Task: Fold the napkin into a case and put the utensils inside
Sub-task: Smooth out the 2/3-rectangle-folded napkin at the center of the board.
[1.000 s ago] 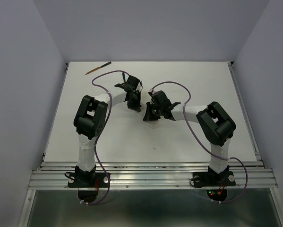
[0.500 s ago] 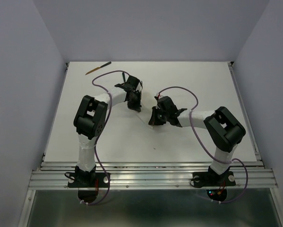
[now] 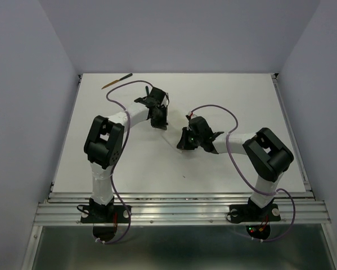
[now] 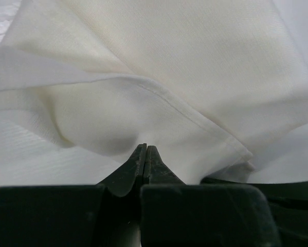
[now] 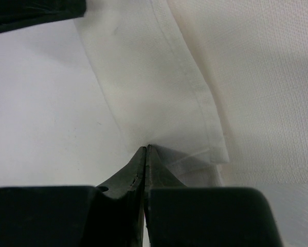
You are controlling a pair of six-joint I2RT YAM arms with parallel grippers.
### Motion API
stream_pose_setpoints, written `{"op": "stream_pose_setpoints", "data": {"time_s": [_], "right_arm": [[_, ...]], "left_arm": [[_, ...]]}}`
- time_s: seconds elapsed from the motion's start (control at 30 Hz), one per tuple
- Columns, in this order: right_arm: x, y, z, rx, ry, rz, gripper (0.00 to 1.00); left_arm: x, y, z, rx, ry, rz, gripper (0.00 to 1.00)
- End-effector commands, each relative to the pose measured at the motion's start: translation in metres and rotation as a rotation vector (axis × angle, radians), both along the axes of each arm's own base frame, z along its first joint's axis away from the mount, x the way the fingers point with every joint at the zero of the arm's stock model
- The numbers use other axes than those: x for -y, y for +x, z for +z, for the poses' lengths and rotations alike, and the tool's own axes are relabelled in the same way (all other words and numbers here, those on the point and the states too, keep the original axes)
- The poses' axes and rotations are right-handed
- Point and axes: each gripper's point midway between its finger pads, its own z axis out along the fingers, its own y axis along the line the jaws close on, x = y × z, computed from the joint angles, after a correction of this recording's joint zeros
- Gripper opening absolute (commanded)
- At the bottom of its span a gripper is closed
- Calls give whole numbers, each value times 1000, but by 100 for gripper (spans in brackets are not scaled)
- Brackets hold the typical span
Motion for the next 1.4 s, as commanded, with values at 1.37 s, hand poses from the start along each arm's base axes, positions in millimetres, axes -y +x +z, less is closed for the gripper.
{"op": "stream_pose_setpoints", "data": {"time_s": [1.37], "right_arm": [[7, 3, 5, 16, -45, -16, 1]], "left_arm": [[-74, 43, 53, 117, 118, 304, 0]]}}
